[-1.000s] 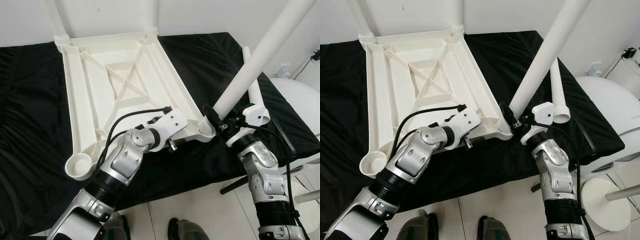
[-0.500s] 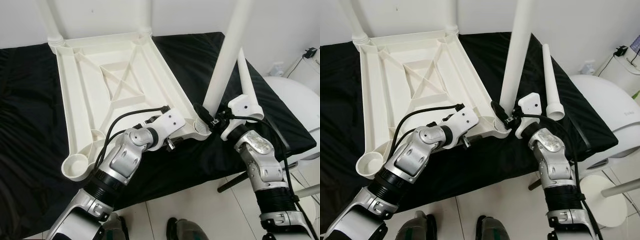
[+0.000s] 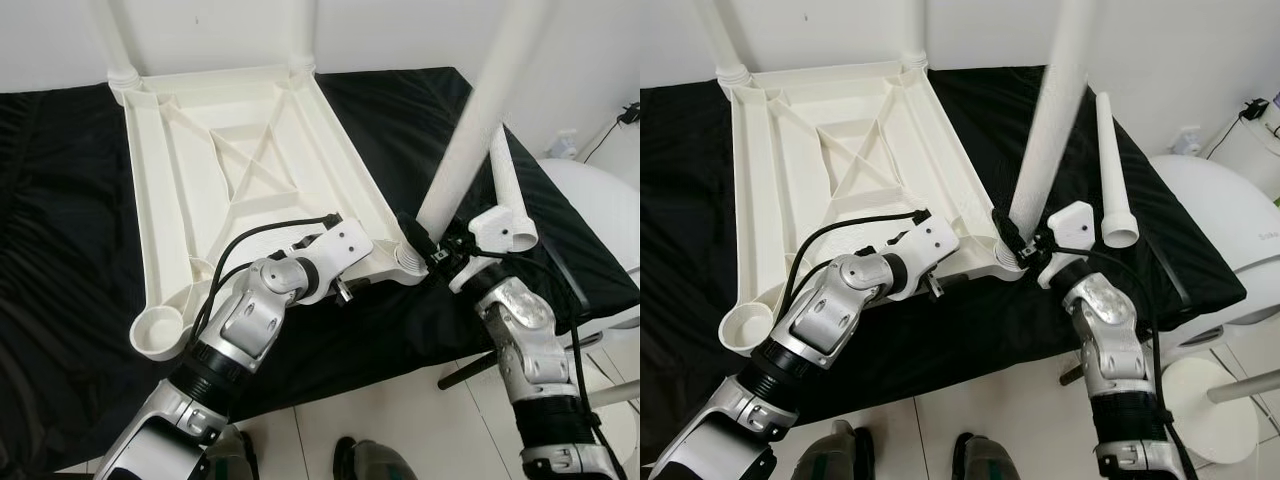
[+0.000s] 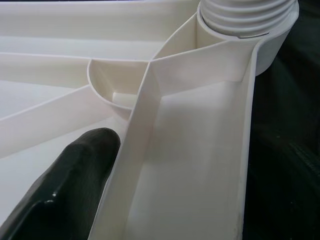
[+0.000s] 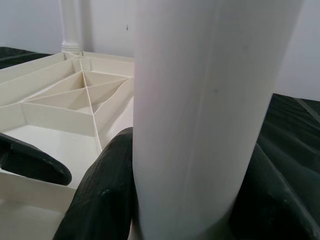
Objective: Building children table
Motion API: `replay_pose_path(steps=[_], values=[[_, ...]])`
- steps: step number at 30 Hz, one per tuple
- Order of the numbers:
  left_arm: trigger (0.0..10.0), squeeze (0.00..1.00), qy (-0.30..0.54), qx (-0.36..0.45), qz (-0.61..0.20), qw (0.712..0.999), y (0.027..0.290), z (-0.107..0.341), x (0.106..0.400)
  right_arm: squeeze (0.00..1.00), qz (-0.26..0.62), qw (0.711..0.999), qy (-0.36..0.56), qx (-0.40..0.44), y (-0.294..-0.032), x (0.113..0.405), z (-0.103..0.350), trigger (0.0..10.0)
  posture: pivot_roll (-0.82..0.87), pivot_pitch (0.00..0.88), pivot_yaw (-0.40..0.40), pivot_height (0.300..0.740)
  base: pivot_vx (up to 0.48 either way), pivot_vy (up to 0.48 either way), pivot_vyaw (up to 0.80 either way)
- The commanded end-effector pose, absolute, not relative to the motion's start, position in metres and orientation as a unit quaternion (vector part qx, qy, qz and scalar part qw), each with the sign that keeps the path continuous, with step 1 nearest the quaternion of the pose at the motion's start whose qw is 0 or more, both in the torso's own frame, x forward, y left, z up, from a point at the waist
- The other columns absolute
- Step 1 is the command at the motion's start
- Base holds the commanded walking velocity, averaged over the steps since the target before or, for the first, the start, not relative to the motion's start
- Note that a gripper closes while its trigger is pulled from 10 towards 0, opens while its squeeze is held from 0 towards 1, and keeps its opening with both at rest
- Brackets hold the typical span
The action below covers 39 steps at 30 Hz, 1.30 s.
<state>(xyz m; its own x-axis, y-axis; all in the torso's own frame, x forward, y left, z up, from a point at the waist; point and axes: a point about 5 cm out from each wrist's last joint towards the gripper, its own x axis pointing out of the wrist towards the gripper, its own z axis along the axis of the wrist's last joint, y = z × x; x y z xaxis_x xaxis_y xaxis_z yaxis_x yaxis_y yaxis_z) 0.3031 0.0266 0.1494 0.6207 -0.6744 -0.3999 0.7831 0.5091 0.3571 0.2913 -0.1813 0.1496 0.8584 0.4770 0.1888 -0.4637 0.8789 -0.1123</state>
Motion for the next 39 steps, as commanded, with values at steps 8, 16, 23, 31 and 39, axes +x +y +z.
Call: replay_pose_path(steps=[8, 16, 23, 31, 39], values=[[10.0, 0.00, 0.112, 0.262, -0.397, 0.872, 0.033, 0.148, 0.306, 0.00, 0.185, 0.982, -0.010, 0.030, -0.198, 0.283, 0.099, 10.0, -0.02, 0.108, -0.029, 0.740, 0.000, 0.000, 0.00], [10.0, 0.00, 0.112, 0.263, -0.394, 0.873, 0.033, 0.148, 0.306, 0.00, 0.181, 0.983, -0.003, 0.035, -0.200, 0.283, 0.093, 10.0, -0.02, 0.104, -0.034, 0.740, 0.000, 0.000, 0.00], [10.0, 1.00, 0.117, 0.239, -0.409, 0.873, 0.032, 0.148, 0.305, 0.00, 0.199, 0.978, -0.053, 0.034, -0.191, 0.299, 0.123, 10.0, -0.02, 0.101, -0.038, 0.740, 0.000, 0.000, 0.00], [10.0, 1.00, 0.111, 0.226, -0.420, 0.872, 0.031, 0.153, 0.302, 0.00, 0.216, 0.971, -0.088, 0.046, -0.182, 0.310, 0.148, 10.0, -0.02, 0.097, -0.041, 0.740, 0.000, 0.000, 0.00], [10.0, 0.00, 0.080, 0.217, -0.433, 0.871, 0.031, 0.173, 0.305, 0.00, 0.235, 0.963, -0.123, 0.058, -0.171, 0.324, 0.174, 10.0, -0.01, 0.086, -0.047, 0.740, 0.000, 0.000, 0.00]])
